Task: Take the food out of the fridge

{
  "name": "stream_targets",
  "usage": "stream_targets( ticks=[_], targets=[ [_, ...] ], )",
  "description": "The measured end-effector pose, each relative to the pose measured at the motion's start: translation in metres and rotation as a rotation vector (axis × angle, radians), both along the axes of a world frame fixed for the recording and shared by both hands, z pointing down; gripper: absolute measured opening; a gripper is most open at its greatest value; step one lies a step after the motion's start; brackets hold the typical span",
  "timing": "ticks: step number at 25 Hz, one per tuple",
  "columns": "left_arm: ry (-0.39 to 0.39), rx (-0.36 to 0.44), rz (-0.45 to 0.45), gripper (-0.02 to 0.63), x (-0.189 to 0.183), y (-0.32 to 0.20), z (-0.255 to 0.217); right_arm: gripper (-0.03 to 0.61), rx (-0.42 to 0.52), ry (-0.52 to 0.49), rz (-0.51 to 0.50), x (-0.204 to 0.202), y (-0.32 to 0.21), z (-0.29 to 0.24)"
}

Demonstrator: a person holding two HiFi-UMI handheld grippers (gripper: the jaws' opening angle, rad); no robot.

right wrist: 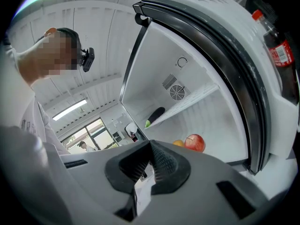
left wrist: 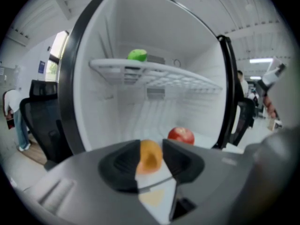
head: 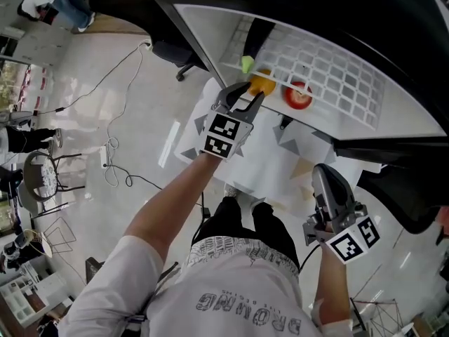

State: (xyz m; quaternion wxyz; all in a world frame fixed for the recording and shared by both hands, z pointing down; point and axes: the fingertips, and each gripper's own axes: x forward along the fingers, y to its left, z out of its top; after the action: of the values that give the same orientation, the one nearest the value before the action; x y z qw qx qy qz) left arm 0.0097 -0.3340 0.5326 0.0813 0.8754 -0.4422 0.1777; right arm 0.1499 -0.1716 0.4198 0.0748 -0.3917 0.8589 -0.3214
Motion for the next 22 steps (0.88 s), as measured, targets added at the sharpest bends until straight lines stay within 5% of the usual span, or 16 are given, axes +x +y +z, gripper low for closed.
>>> stream_targets(
  ticks=[22],
  targets=[
    [-0.073,-0.084,-0.02,0.258,0.008,-0.016,0.042,-0.011,-0.03,-0.001,-0.021,0.001,-0.003,0.014]
  ],
)
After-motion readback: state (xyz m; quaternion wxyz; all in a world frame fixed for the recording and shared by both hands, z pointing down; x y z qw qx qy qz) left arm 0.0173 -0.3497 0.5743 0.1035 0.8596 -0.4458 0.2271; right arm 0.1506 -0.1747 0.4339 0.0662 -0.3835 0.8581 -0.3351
